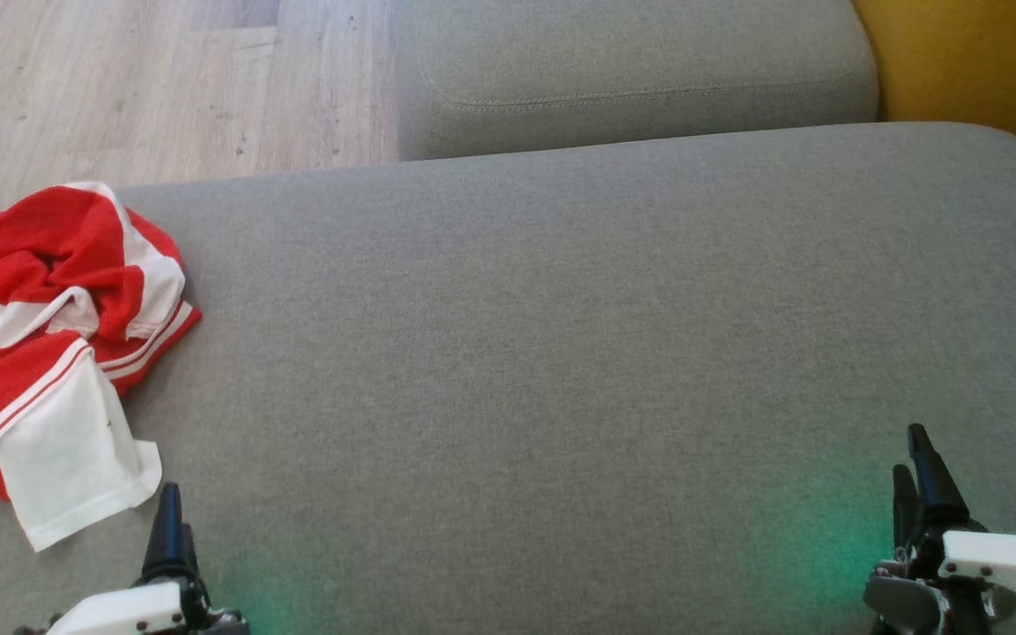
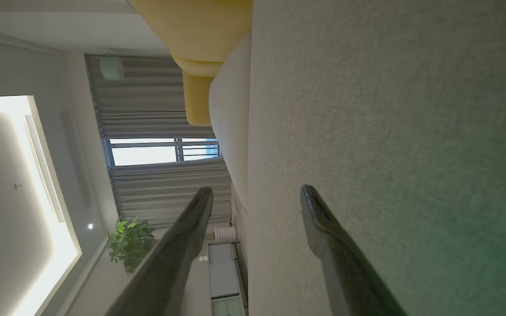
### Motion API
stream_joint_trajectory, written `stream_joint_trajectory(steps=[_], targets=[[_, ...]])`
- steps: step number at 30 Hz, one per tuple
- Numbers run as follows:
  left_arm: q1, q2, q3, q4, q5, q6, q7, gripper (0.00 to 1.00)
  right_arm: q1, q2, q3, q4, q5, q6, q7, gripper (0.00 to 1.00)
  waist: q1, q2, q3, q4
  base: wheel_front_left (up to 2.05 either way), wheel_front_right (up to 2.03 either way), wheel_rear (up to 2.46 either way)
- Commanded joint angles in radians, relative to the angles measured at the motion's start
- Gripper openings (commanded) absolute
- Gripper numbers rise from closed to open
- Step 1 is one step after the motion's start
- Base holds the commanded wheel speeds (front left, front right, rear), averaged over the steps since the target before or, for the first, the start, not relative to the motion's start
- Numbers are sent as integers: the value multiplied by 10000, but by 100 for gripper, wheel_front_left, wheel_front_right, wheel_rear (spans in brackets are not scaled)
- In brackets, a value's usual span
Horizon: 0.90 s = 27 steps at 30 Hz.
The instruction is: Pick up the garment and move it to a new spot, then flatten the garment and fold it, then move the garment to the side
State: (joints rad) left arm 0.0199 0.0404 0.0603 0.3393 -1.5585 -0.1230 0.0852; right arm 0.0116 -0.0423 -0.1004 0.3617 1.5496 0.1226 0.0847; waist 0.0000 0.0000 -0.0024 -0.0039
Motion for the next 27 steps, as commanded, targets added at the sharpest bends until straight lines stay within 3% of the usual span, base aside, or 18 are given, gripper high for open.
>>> stream_joint_trajectory(steps=[1, 27], targets=[[-417, 39, -13, -416, 244, -7, -107, 100, -382, -21, 80, -391, -231, 8, -126, 100, 0, 0, -4, -3, 0, 0, 0], [-169, 53, -454, -1542, 4106, 141, -880, 100, -368, -36, 1265, -1011, -4203, 24, -893, 100, 0, 0, -134, -103, 0, 0, 0]])
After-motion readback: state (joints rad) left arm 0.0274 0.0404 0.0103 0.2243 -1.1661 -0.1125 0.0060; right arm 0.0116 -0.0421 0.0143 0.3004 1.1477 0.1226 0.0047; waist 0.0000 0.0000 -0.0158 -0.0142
